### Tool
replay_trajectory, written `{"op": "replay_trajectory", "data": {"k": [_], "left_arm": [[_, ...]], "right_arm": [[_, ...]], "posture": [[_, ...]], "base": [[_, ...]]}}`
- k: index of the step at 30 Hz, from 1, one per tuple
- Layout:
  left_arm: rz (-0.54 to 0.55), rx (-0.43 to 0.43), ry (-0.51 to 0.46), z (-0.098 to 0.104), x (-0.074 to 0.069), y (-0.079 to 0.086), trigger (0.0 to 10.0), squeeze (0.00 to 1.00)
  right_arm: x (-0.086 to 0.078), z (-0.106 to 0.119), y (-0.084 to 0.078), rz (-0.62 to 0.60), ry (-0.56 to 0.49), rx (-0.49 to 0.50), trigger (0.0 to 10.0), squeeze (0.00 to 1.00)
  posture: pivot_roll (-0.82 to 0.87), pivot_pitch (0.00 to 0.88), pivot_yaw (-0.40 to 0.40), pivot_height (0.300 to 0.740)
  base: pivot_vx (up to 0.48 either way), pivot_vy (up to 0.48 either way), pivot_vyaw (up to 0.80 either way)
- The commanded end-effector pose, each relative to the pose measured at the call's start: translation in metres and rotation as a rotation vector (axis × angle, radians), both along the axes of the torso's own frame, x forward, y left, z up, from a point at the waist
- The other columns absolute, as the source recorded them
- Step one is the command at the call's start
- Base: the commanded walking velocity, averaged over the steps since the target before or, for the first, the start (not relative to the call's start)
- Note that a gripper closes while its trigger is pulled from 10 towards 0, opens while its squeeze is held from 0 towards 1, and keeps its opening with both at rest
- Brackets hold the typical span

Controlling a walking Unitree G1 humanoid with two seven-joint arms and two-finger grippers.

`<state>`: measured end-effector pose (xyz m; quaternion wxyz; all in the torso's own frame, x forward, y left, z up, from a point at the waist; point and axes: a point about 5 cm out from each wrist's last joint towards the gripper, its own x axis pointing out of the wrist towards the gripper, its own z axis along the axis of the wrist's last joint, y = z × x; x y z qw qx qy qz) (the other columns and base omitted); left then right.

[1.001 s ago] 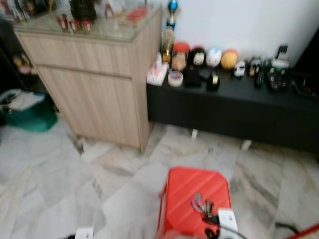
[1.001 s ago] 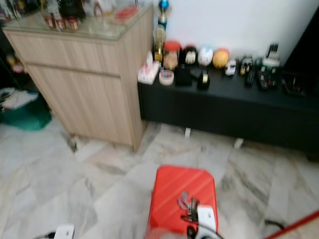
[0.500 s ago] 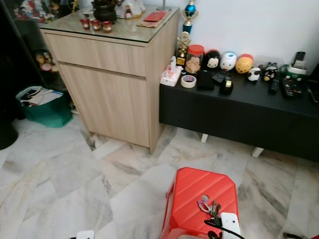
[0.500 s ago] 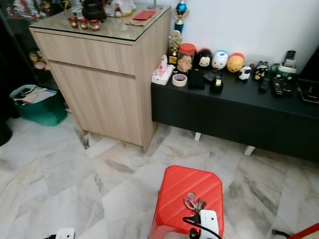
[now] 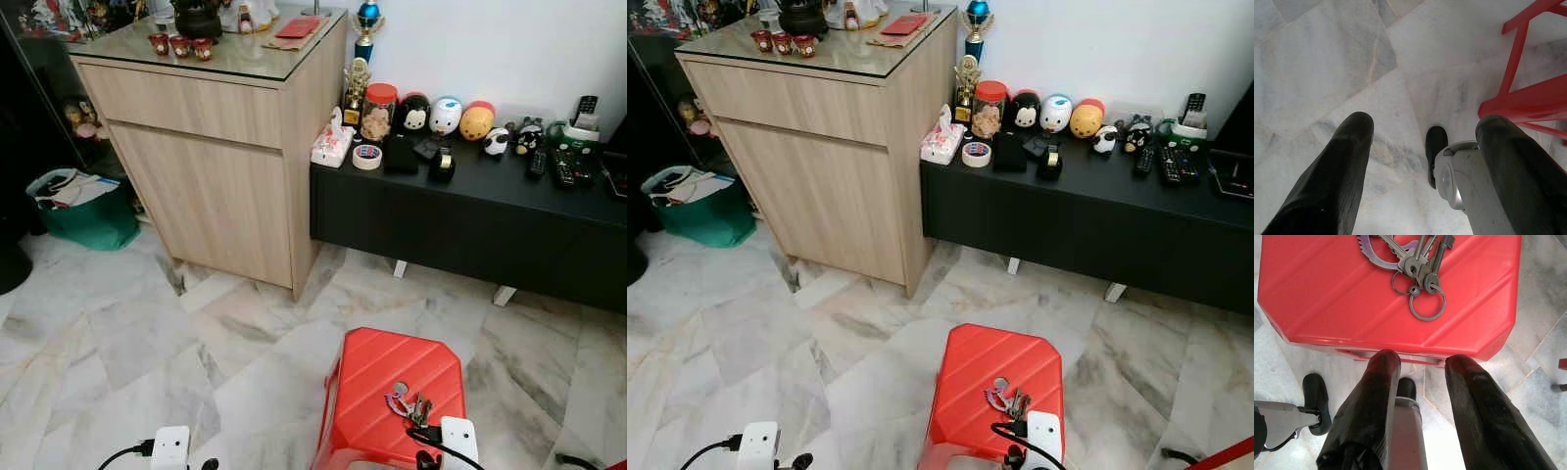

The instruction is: Hang keys on a hook

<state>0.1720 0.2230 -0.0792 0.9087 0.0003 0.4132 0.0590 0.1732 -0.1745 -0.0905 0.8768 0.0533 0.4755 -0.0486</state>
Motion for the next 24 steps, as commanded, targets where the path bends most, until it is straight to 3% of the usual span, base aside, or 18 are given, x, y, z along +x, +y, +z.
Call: {"op": "replay_trajectory", "data": {"k": [1, 5, 9, 24], "left_arm": [[0.013, -0.011, 0.023, -0.0028, -0.0053, 0.0001, 10.0, 0.0], [0.02, -0.016, 0.032, -0.0042, -0.0075, -0.001, 10.0, 0.0], [0.022, -0.019, 0.037, -0.0054, -0.0095, -0.0025, 10.0, 0.0], [0.03, -0.019, 0.041, -0.0063, -0.0116, -0.0026, 10.0, 0.0]], "right_arm": [[-0.0019, -0.0009, 0.0001, -0.014, 0.008, 0.007, 10.0, 0.0], [-0.0031, -0.0016, 0.0005, -0.027, 0.014, 0.013, 10.0, 0.0], [-0.0026, -0.0013, 0.0004, -0.023, 0.008, 0.014, 10.0, 0.0], [-0.0033, -0.0015, 0.0004, -0.016, 0.005, 0.015, 10.0, 0.0]], "posture": [[0.1, 0.066, -0.031, 0.723], [0.1, 0.065, -0.032, 0.723], [0.1, 0.063, -0.033, 0.723], [0.1, 0.049, -0.031, 0.723]], "base": [[0.0, 0.0, 0.0], [0.0, 0.0, 0.0], [0.0, 0.0, -0.61], [0.0, 0.0, 0.0]]}}
